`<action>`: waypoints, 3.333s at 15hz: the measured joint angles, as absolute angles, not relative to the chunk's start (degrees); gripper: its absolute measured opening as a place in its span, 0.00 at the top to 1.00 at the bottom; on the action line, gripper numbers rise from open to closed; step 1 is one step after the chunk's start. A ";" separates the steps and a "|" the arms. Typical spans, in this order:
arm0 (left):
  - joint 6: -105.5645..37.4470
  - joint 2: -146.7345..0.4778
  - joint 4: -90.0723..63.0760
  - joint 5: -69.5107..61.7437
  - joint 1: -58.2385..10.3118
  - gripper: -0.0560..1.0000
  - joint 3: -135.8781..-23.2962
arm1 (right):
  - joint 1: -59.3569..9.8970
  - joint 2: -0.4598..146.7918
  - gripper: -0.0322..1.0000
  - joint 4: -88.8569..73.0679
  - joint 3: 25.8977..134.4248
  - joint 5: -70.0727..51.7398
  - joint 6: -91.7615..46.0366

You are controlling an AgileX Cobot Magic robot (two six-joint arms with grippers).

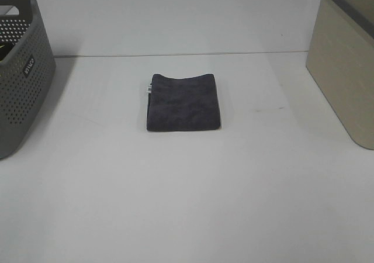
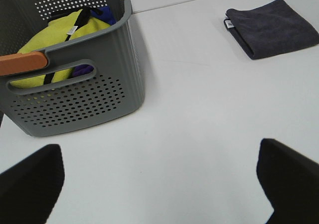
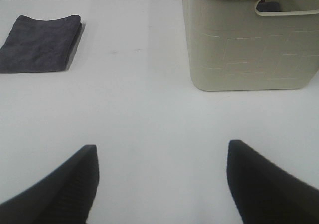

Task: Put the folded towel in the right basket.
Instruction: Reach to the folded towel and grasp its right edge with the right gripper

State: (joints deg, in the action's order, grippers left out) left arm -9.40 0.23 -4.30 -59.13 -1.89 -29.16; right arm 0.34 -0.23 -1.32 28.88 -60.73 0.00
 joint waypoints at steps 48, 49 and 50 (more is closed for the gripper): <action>-9.40 0.23 -4.30 -59.13 -1.89 0.01 -29.16 | -13.46 135.68 0.32 -29.56 106.11 -49.05 -16.62; -9.40 0.23 -4.30 -59.13 -1.89 0.01 -29.16 | -13.01 137.97 0.32 -30.54 108.12 -50.53 -16.56; -9.40 0.23 -4.30 -59.13 -1.89 0.01 -29.16 | -12.83 139.63 0.32 -31.28 109.55 -51.68 -16.44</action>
